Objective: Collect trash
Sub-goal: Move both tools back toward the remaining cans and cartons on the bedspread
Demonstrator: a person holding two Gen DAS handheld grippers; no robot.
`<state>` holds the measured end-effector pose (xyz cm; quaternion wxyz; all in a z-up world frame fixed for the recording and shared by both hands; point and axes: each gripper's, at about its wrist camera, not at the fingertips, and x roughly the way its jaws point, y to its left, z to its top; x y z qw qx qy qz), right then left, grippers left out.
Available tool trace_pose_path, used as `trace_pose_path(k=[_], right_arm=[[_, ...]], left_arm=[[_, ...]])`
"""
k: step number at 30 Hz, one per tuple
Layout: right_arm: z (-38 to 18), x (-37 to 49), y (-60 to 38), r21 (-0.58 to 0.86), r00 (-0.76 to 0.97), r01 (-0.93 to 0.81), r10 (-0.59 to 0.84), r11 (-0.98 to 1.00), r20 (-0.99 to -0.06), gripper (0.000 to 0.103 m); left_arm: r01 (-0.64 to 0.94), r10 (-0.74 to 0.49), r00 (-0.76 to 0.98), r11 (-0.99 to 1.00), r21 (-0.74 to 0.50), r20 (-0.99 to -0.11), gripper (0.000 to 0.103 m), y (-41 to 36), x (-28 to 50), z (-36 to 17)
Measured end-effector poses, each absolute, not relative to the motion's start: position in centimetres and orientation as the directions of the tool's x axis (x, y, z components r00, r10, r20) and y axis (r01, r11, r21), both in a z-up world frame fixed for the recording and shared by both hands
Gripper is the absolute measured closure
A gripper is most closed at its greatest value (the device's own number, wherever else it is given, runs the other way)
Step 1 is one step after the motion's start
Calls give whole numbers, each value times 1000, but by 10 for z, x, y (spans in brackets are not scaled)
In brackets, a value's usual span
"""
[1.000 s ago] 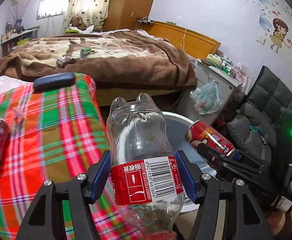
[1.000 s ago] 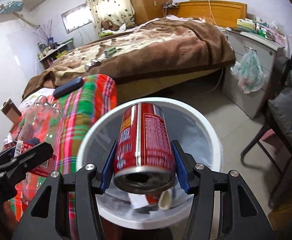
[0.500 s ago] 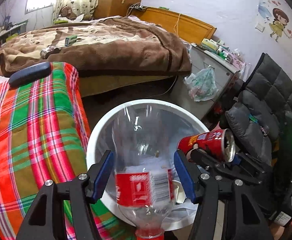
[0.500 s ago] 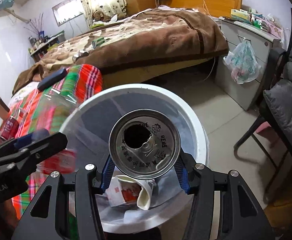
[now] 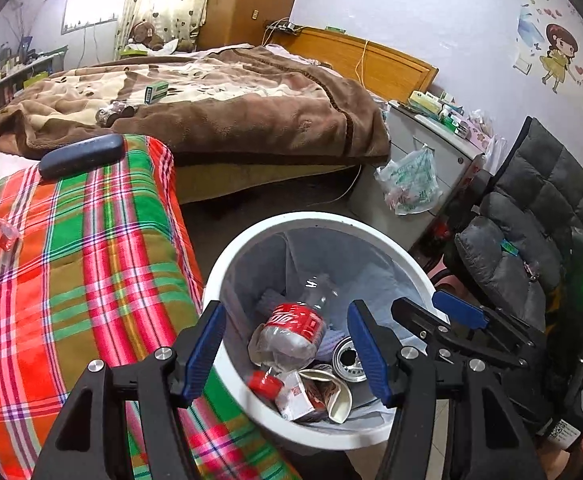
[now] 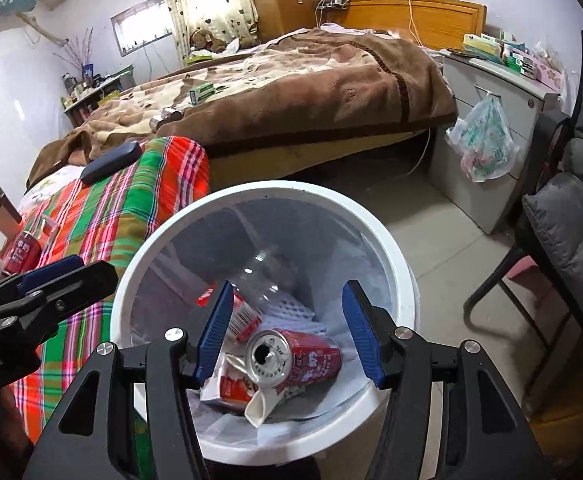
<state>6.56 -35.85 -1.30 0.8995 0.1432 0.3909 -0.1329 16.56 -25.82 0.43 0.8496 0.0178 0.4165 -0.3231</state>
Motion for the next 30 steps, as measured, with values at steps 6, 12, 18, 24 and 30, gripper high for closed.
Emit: trace_pose_path(k=[6,12,18,24,30], right_arm=[[-8,65,-348,159,671,336,-117,929,-732,45],[-3,63,-335,171,687,317,-102,933,-720,45],[0,65,-320,188,704,294,-80,937,-705,45],[2,70,-299,204,722,245,-38,948,-691,45],[5,78,-278,204,733,193,-3,960,-680,45]], left_arm=[[538,-515,483,812,-223,-708,40,-239,158,12],[513,-507,517,829,-224,-690,40,-209,148,21],[470,-479,562,856,-217,-675,40,-175,142,26],[410,-447,606,884,-223,-658,40,-135,136,30],[330,-399,647,915,-234,-650,37,-91,136,29]])
